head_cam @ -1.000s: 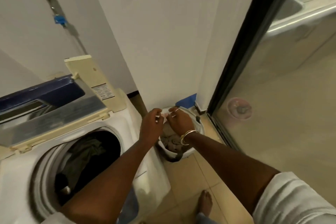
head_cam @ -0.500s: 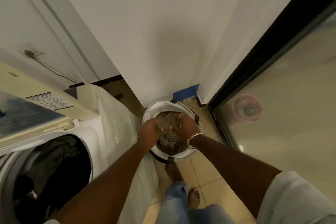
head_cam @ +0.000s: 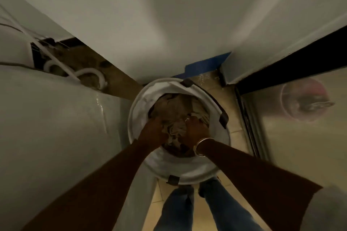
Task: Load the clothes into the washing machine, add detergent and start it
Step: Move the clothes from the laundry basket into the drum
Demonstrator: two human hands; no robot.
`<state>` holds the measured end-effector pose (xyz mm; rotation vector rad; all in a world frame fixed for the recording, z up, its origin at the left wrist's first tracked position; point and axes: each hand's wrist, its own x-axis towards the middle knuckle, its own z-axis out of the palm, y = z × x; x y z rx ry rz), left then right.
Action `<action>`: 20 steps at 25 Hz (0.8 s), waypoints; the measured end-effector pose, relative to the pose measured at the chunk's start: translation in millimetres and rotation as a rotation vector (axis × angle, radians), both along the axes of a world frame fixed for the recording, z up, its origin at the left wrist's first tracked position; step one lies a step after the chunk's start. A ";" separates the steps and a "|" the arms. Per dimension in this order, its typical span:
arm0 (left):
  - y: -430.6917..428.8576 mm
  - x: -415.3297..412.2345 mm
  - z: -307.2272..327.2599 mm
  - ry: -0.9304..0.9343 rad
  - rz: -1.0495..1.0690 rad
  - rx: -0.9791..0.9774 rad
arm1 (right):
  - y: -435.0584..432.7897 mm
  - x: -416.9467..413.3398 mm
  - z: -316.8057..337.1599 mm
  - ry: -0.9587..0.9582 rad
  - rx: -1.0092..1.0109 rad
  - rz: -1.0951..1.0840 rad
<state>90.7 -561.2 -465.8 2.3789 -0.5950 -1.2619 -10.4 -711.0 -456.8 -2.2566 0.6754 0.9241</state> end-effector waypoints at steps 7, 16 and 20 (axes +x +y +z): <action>-18.7 14.9 -182.1 -0.188 -0.187 0.094 | 9.6 -0.7 -161.2 -0.045 0.129 0.010; -40.8 37.6 -258.0 -0.434 -0.444 0.257 | 37.9 8.6 -256.4 -0.073 -0.235 0.137; -36.7 38.1 -258.9 -0.256 -0.315 0.098 | 17.6 9.7 -257.6 -0.194 -0.111 0.055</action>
